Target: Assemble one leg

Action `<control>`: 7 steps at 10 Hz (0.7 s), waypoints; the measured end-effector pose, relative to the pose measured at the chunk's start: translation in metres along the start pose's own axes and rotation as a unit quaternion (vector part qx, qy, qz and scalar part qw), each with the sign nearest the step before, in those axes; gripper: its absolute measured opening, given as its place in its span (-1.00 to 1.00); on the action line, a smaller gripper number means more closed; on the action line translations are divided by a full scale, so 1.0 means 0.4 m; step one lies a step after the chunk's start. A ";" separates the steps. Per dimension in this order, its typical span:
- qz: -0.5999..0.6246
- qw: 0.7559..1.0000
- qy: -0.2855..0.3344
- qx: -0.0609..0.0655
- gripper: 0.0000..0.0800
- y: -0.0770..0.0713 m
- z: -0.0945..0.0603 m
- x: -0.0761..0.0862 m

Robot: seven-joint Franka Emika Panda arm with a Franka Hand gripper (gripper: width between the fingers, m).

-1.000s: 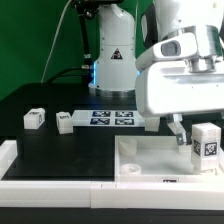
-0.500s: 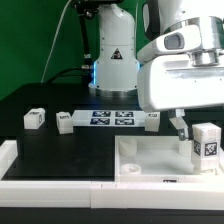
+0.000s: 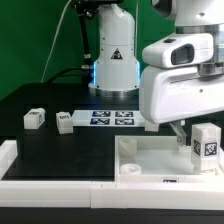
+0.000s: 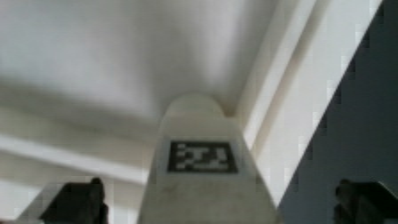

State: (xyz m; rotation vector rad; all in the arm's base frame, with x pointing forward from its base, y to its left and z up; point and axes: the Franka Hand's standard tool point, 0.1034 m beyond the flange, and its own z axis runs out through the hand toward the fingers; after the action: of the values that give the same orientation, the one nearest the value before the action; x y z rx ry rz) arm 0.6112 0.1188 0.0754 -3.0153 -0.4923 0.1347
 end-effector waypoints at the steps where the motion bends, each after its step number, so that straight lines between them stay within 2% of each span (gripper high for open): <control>1: -0.001 1.000 -0.014 0.004 0.62 -0.001 0.000 0.009; 2: -0.003 1.000 0.001 0.001 0.62 0.005 0.001 0.020; 3: -0.003 1.000 0.001 0.002 0.29 0.005 0.004 0.018; 4: -0.003 1.000 0.001 0.002 0.29 0.005 0.004 0.018; 5: -0.003 1.000 0.001 0.002 -0.06 0.005 0.005 0.018; 6: -0.003 1.000 0.001 0.002 -0.26 0.005 0.005 0.017; 7: 0.006 1.000 0.001 0.002 -0.26 0.005 0.006 0.017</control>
Offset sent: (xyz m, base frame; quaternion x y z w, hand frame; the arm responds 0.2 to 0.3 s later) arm 0.0000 0.0000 0.0000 0.0000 0.0000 0.0000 1.0000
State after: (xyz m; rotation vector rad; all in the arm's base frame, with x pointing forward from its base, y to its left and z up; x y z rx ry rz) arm 0.6181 0.1193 0.0724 -3.0149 -0.4735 0.1347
